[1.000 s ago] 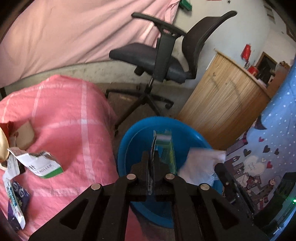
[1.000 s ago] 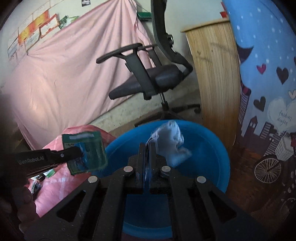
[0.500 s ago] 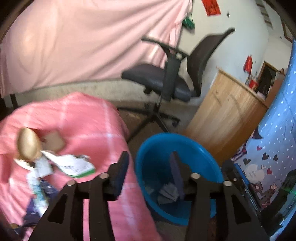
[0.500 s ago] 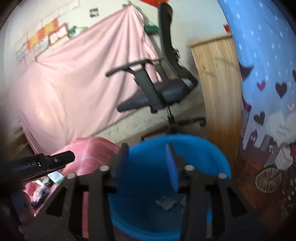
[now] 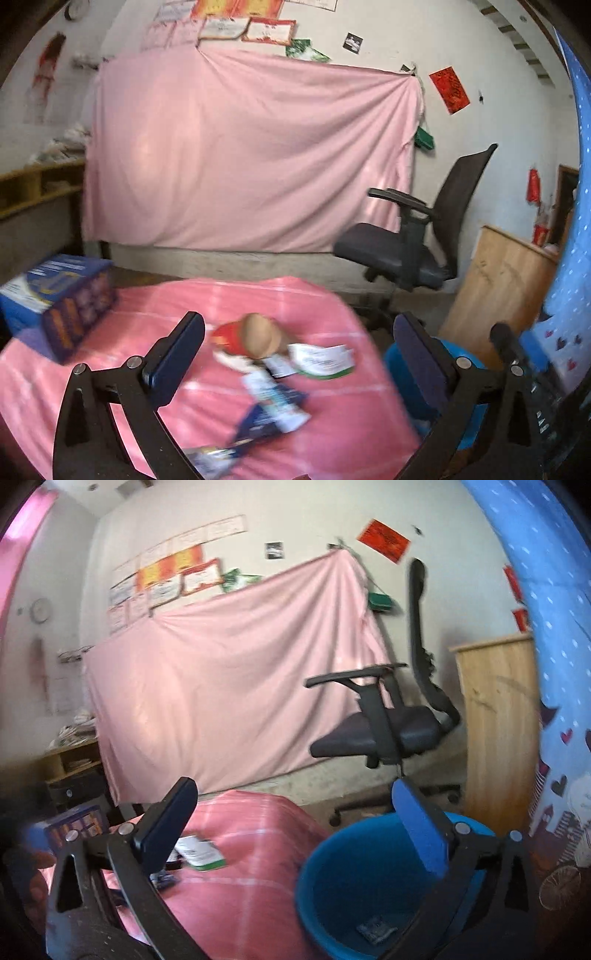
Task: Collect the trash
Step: 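Move both tools back over the table, then grasp the dark blue snack bag with the left tool while the right tool grasps the white tube packet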
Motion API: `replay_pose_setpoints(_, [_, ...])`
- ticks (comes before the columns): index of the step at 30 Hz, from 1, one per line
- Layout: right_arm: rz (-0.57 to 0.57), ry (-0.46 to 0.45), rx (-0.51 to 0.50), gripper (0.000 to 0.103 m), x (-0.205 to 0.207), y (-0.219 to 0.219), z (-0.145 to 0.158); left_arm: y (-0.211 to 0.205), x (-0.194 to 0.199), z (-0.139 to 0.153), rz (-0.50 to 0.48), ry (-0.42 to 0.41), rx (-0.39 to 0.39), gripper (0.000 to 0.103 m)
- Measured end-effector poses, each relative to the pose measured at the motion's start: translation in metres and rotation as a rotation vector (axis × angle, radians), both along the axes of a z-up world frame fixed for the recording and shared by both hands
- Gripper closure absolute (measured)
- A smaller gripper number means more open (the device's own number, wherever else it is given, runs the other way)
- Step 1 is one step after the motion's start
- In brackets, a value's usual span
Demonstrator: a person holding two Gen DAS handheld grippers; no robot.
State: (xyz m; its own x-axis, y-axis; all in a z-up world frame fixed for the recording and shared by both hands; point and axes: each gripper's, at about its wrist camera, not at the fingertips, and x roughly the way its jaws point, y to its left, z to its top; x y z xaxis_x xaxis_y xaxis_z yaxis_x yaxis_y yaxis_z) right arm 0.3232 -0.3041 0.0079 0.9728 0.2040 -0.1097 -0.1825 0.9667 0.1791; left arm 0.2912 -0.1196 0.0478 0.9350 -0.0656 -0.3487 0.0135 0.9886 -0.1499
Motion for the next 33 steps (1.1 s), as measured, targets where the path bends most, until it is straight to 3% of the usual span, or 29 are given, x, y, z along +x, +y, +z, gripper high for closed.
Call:
replay_pose_setpoints(5, [0.072,-0.016,-0.025,0.0,-0.007,0.027,0.006,0.033,-0.026,-0.012,0.069,-0.029,0.043,0.003])
replay_pose_setpoints(18, [0.199,0.003,-0.121,0.0,-0.012,0.087,-0.002,0.094,-0.066,-0.052,0.162,0.059,0.013,0.003])
replay_pose_setpoints(25, [0.22,0.112,-0.213,0.0,-0.001,0.115,-0.019,0.102,-0.075,-0.066,0.138,0.082,-0.027,0.003])
replay_pose_setpoints(33, [0.293,0.277,-0.203,0.0,0.022,0.117,-0.035,0.095,-0.068,-0.077,0.051,0.135,-0.063,0.004])
